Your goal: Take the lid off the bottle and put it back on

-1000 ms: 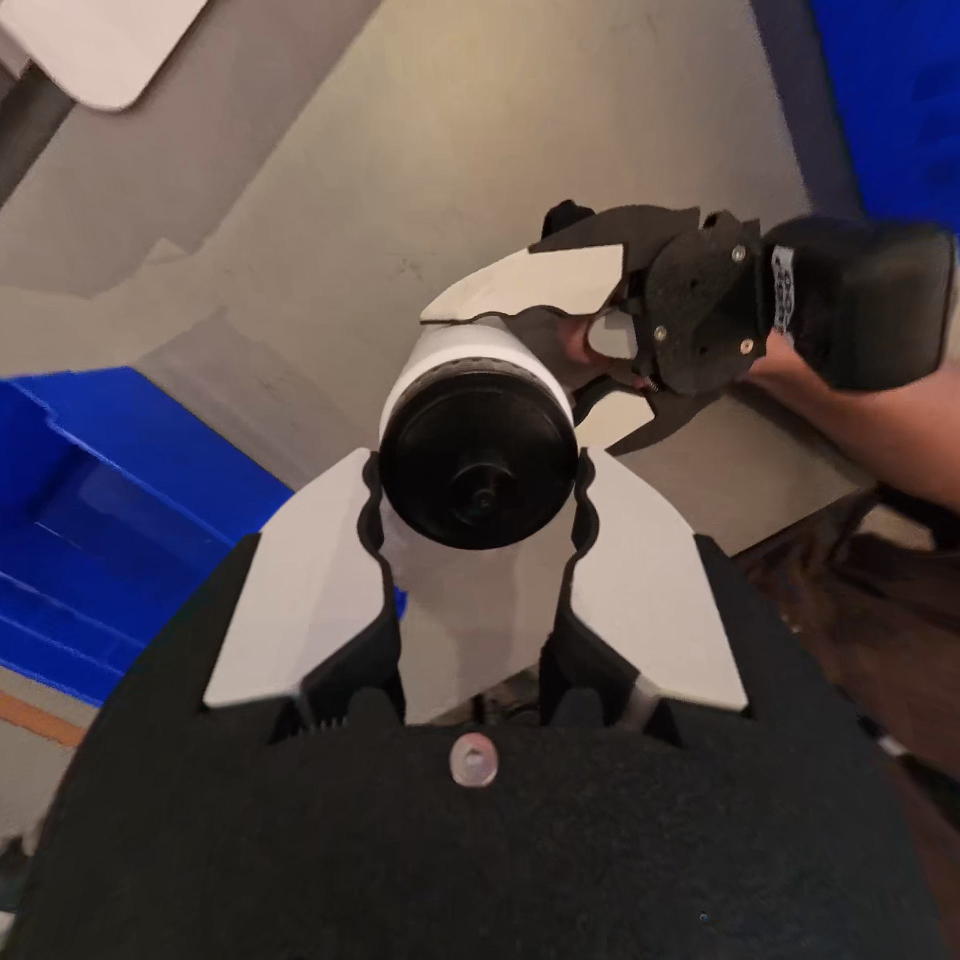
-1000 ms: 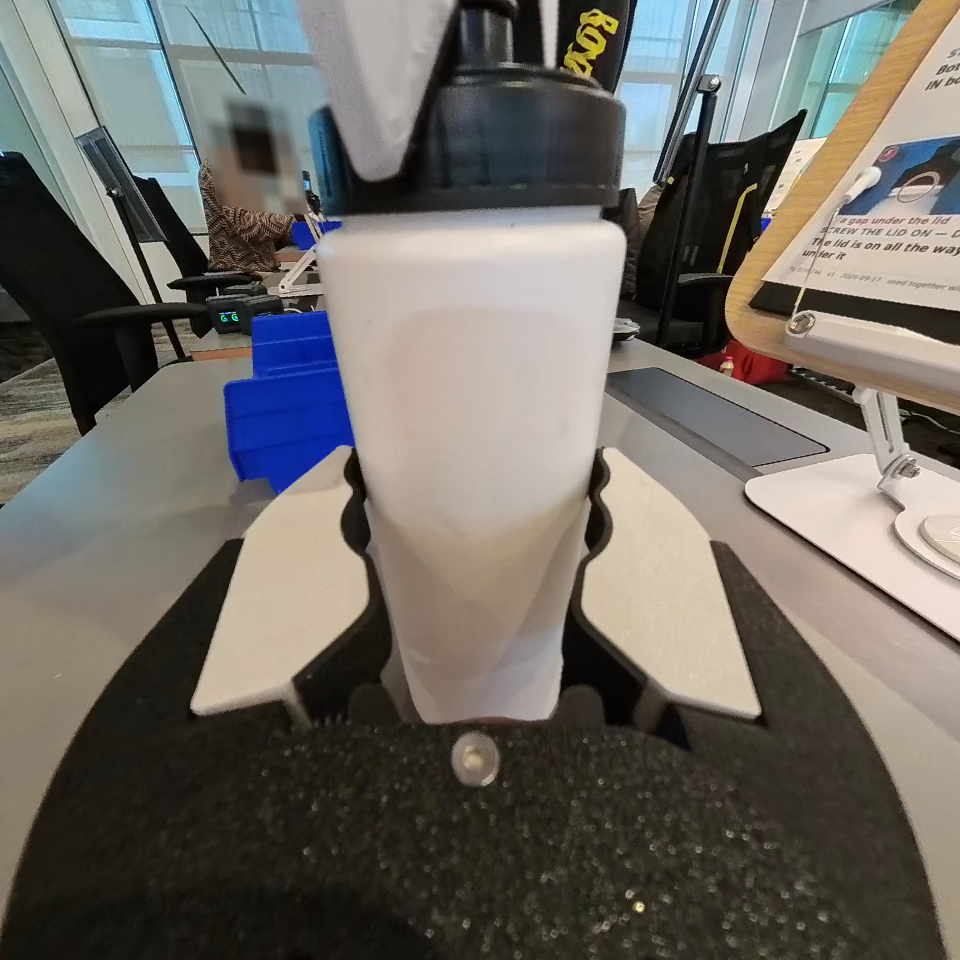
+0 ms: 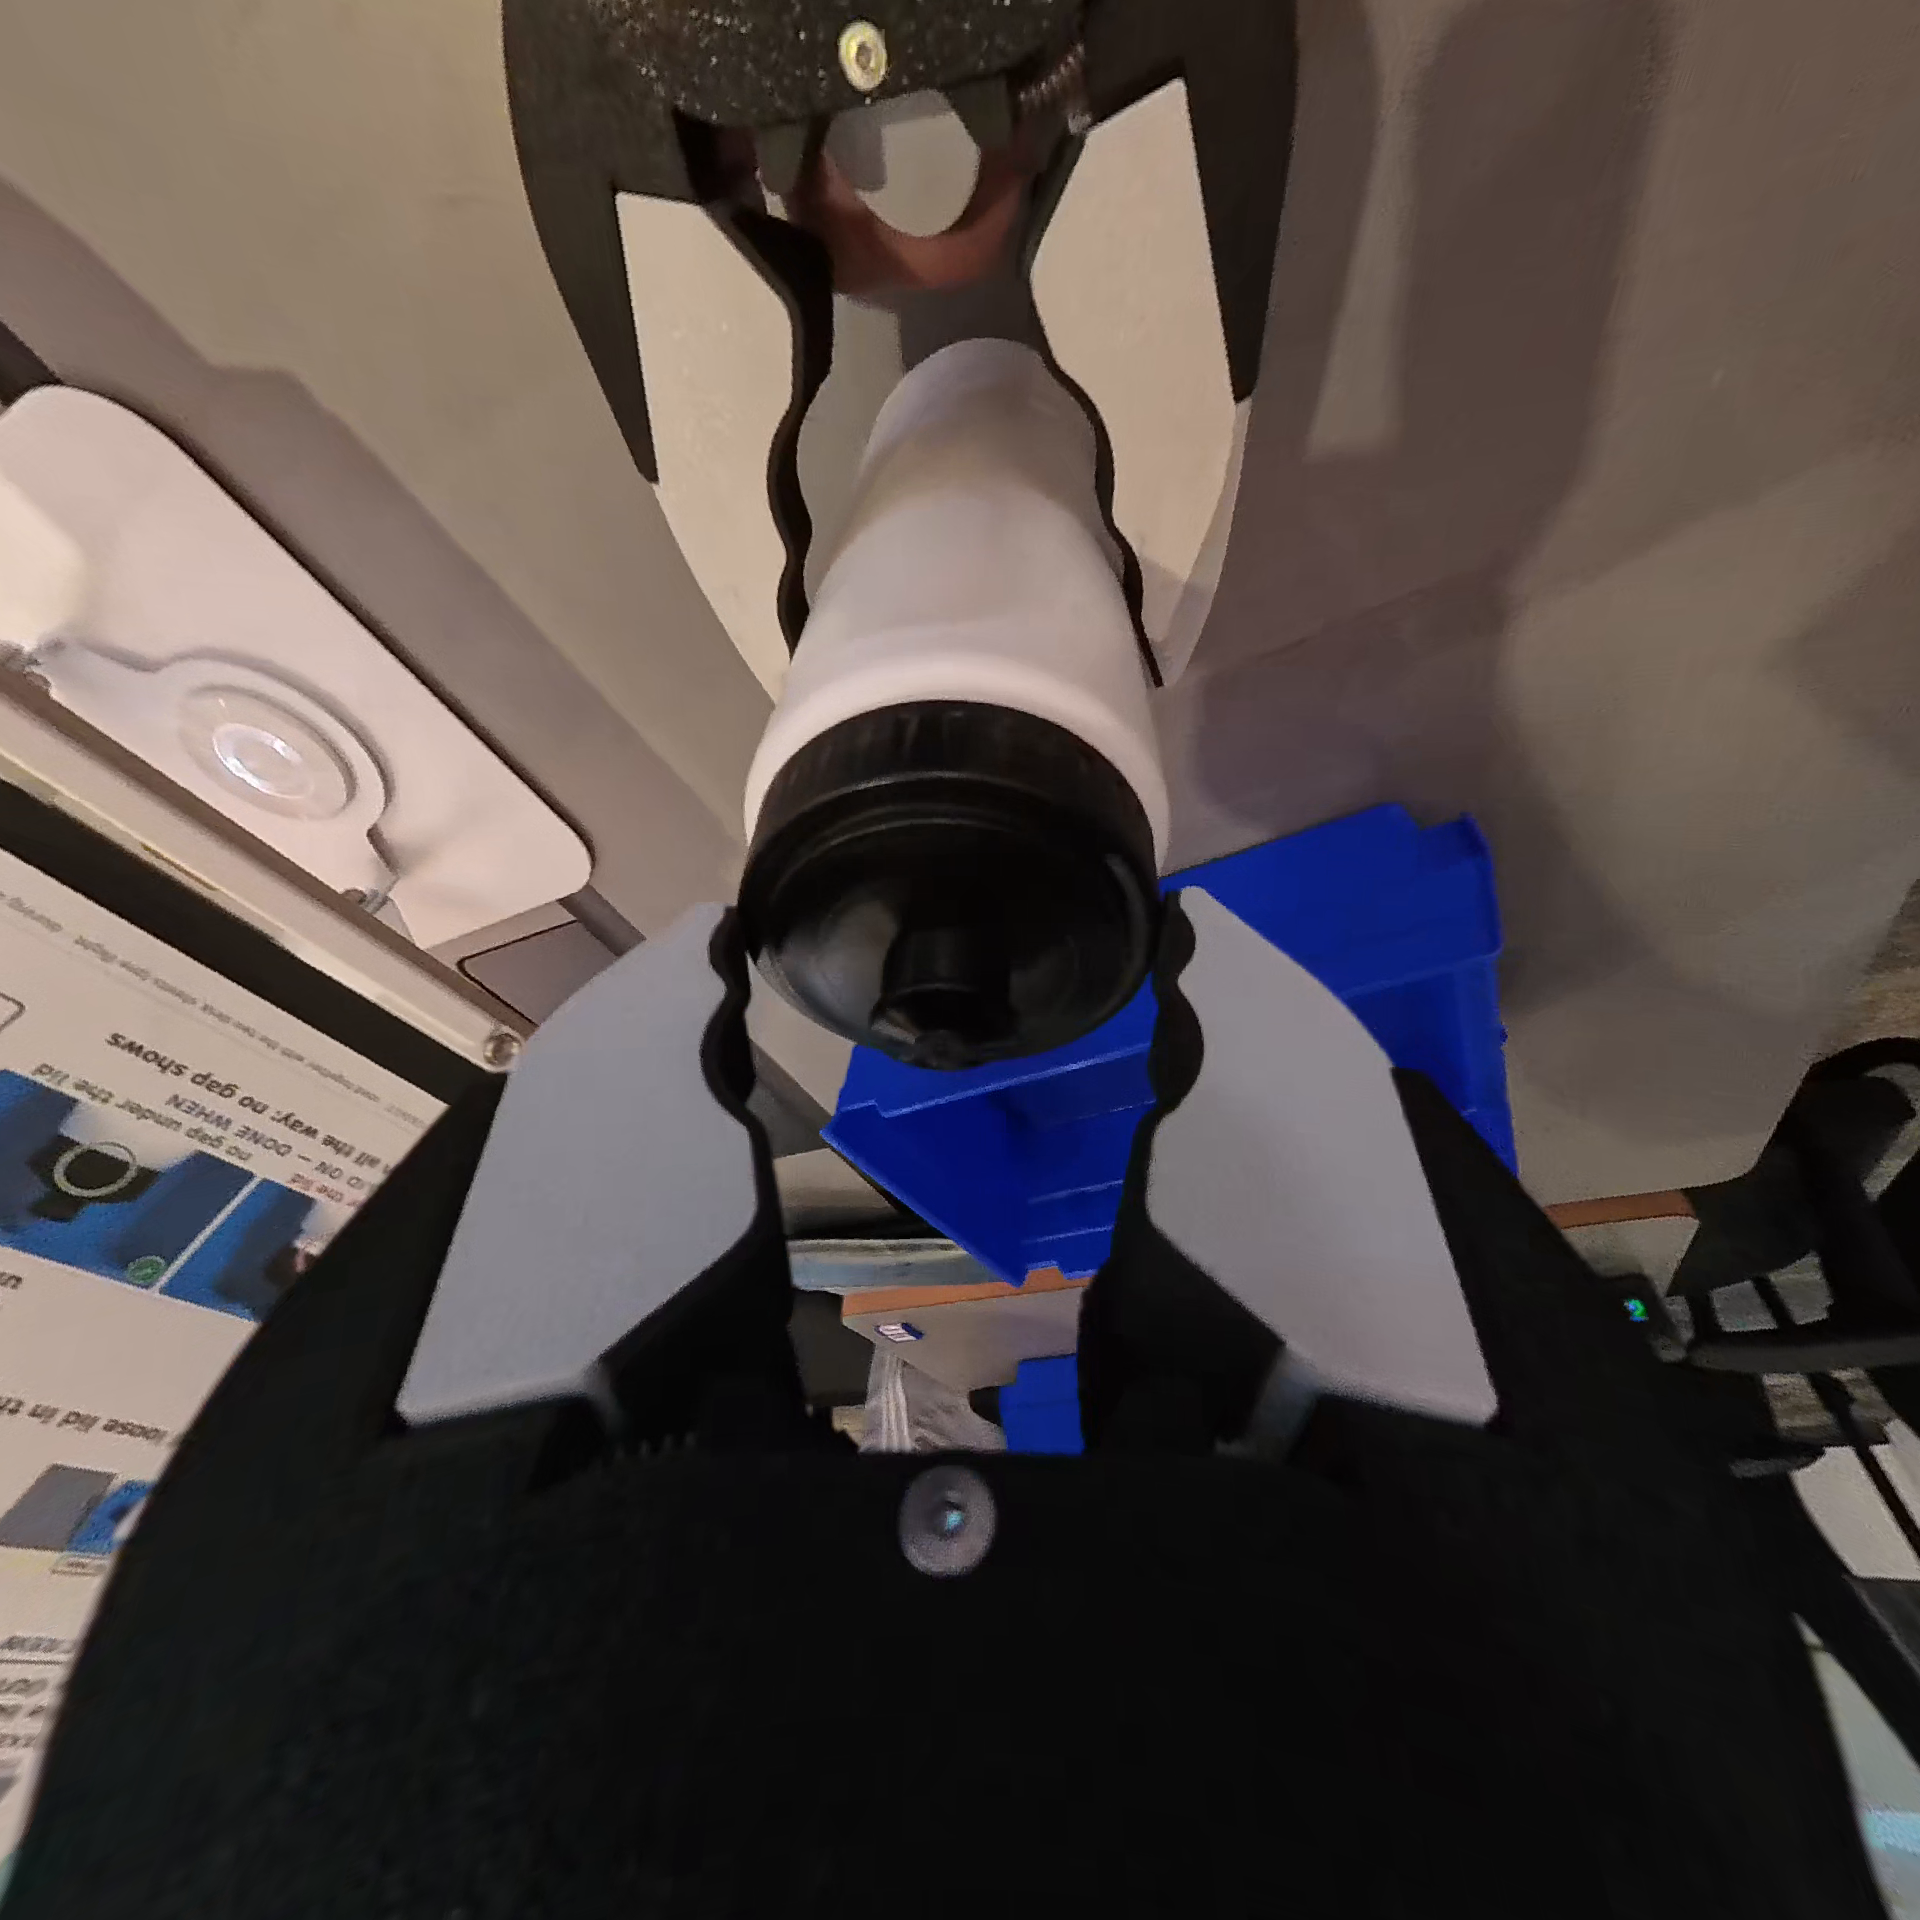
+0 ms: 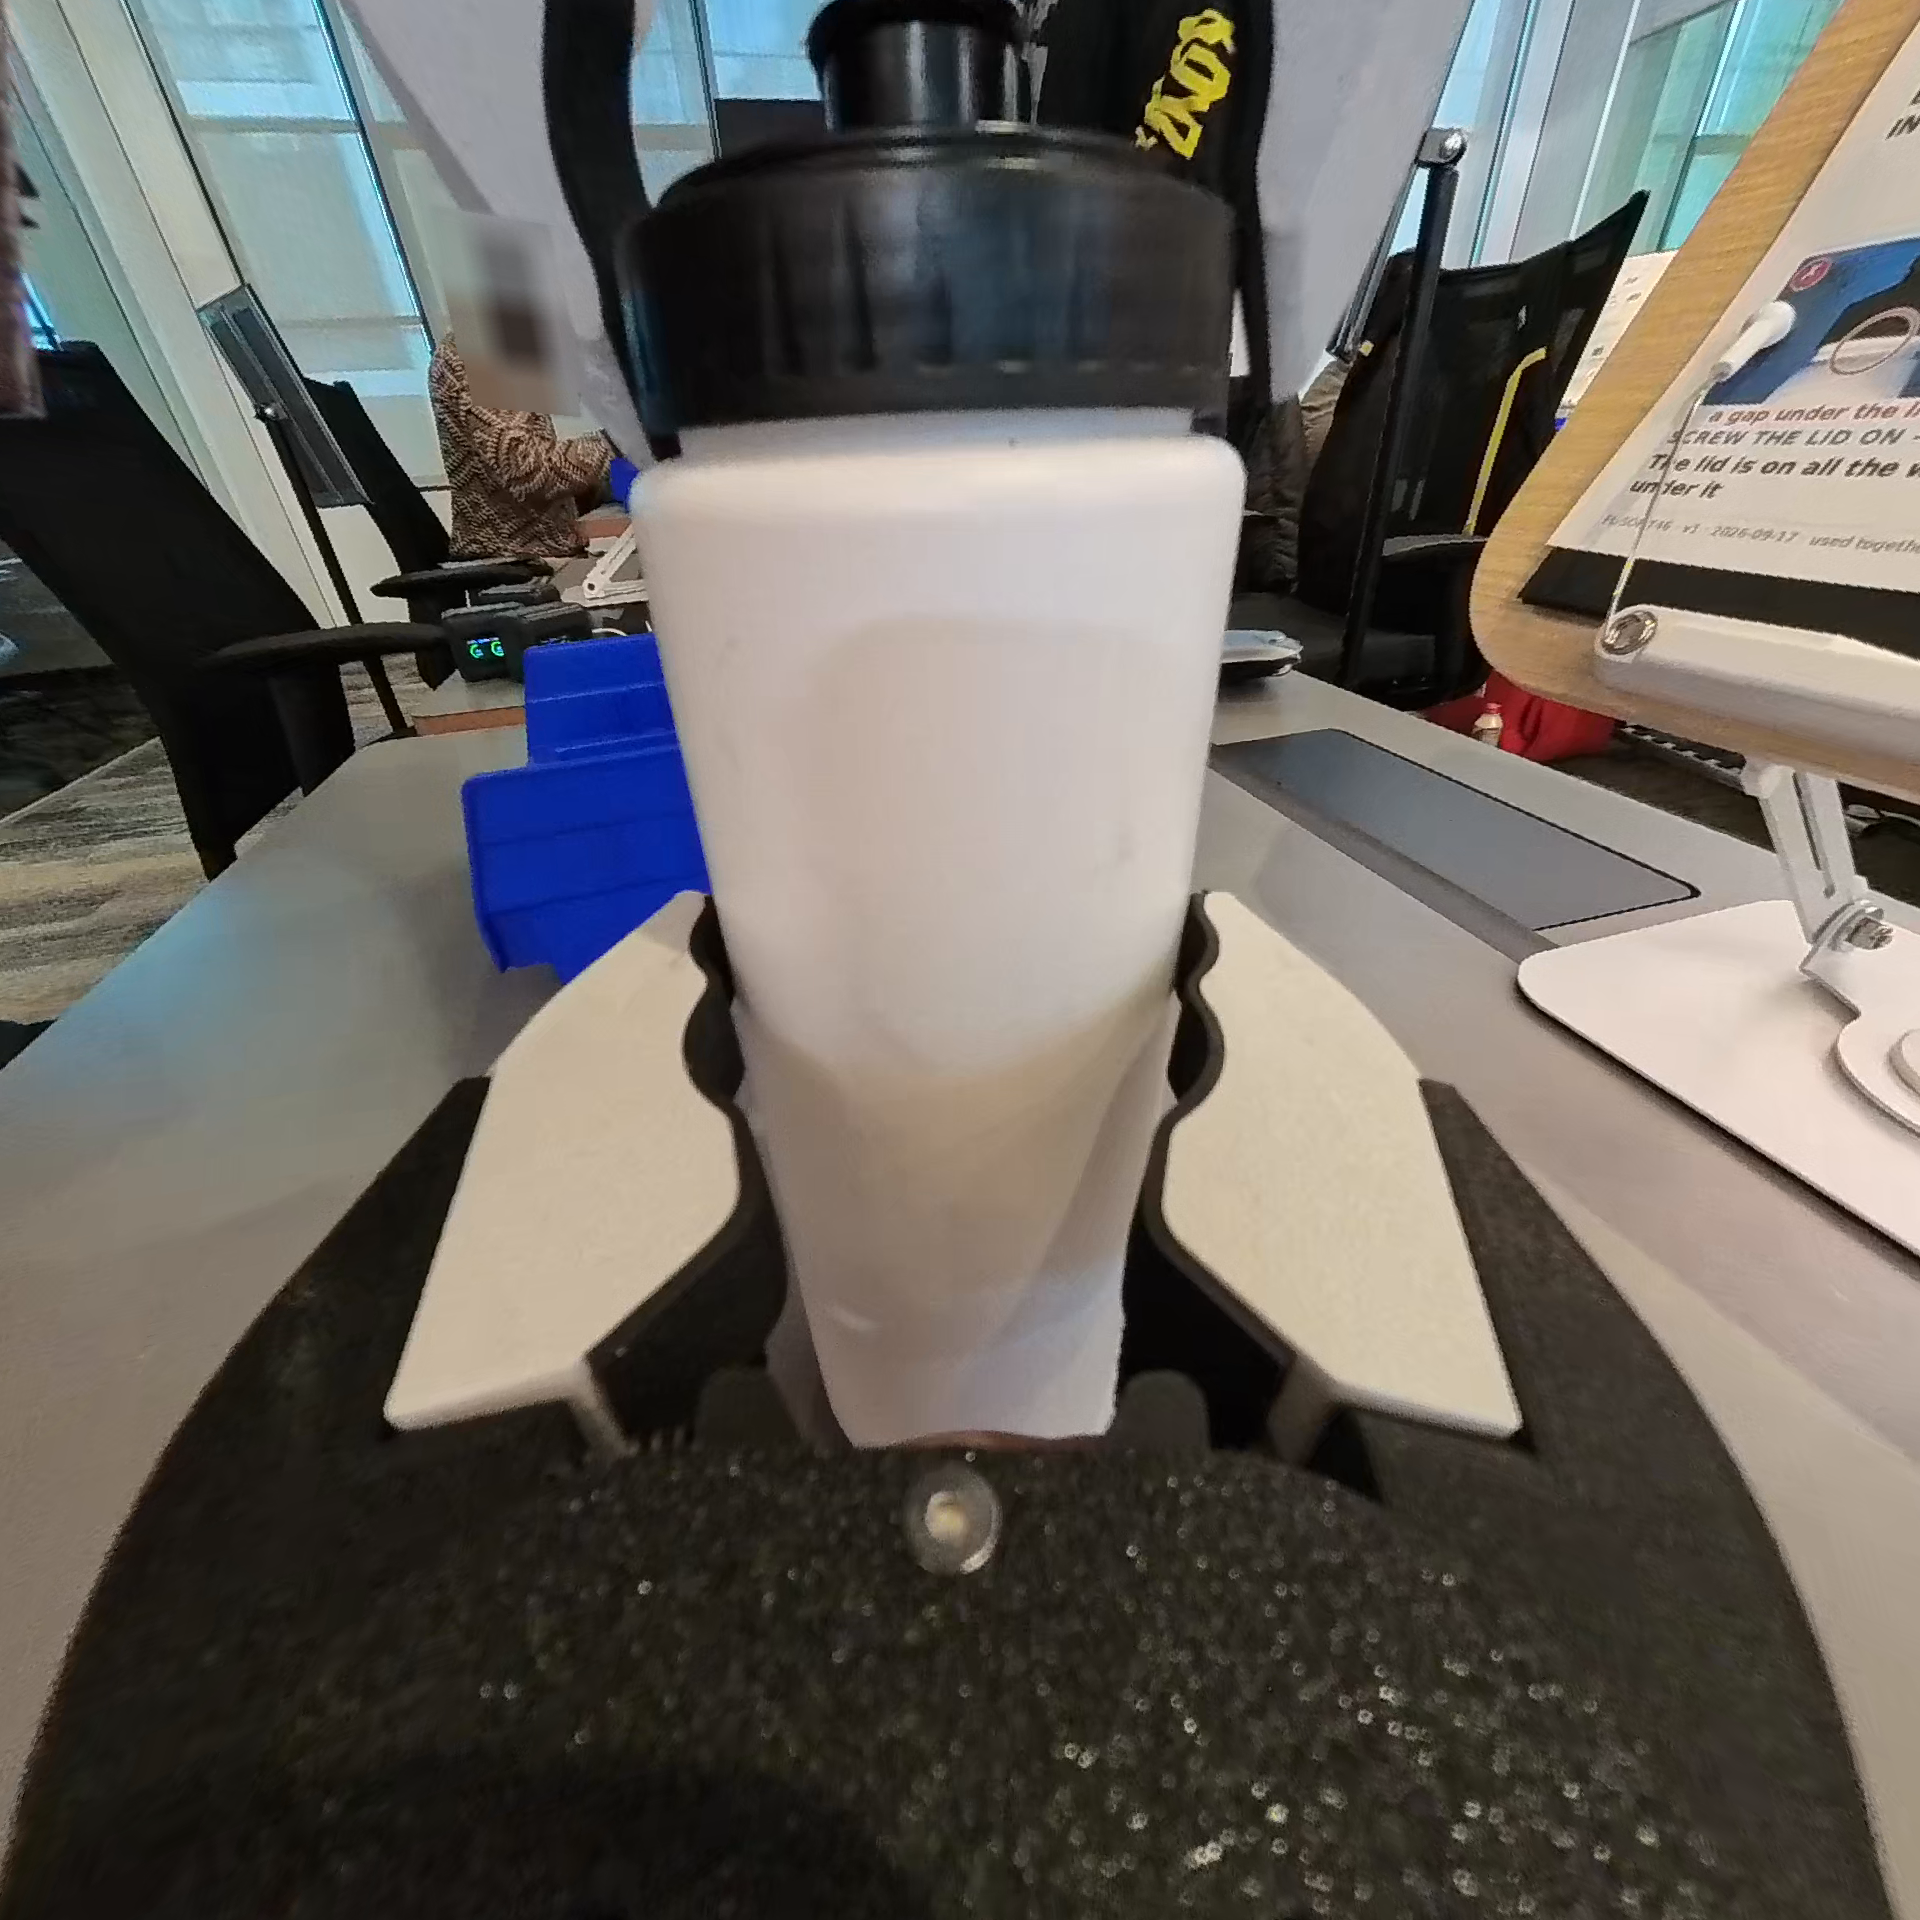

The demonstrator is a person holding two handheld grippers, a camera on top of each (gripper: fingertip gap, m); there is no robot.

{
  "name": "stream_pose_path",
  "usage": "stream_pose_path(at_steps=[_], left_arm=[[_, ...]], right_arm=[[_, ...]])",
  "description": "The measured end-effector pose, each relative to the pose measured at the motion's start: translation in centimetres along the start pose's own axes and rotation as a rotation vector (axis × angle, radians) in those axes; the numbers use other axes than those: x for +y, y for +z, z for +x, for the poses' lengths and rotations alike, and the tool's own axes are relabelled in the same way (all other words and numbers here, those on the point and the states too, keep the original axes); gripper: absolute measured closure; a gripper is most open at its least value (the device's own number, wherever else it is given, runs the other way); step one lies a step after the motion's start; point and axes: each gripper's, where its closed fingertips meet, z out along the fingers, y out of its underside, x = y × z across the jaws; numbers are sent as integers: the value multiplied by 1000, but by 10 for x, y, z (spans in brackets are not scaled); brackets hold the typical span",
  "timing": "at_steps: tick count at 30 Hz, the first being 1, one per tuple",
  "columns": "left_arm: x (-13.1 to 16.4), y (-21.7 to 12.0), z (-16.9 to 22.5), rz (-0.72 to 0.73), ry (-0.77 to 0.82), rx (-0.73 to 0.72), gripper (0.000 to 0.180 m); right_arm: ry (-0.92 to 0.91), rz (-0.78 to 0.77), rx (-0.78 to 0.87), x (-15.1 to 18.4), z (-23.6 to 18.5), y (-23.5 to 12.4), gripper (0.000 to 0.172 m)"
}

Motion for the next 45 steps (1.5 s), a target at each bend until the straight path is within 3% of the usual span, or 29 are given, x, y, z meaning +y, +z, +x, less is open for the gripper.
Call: stream_pose_path(at_steps=[7, 11, 14, 18, 20, 24, 28, 32, 36, 40, 45], left_arm=[[-2, -1, 0, 24, -21, -18, 106], [4, -26, -2, 160, -130, -83, 111], [5, -67, -17, 442, -367, -176, 101], [15, -110, -34, 992, -826, -373, 102], [24, -101, -23, 1205, -1025, -450, 107], [27, -43, 17, 1466, -1321, -586, 107], [19, 0, 41, 1390, -1548, -522, 93], [15, -21, 35, 1381, -1677, -446, 84], [4, -16, 19, 1110, -1780, -522, 82], [-20, -18, 1, 1169, -1837, -532, 87], [-16, -8, -12, 1181, -1883, -596, 104]], right_arm=[[-5, 0, -4, 0, -1, 0, 90], [-5, 1, 0, 0, 0, 0, 90], [-11, 0, 5, 0, 0, 0, 90], [-4, 11, 7, -1, 0, 0, 90], [-8, 11, 12, -1, 0, 0, 90], [-3, 17, 18, -1, 1, -2, 90], [5, 25, 21, -2, 3, -5, 90], [-26, 13, 41, -1, 3, -5, 90], [-28, 16, 48, -1, 3, -5, 90], [-22, 20, 48, -1, 4, -5, 90], [-23, 16, 55, -1, 4, -6, 90]])
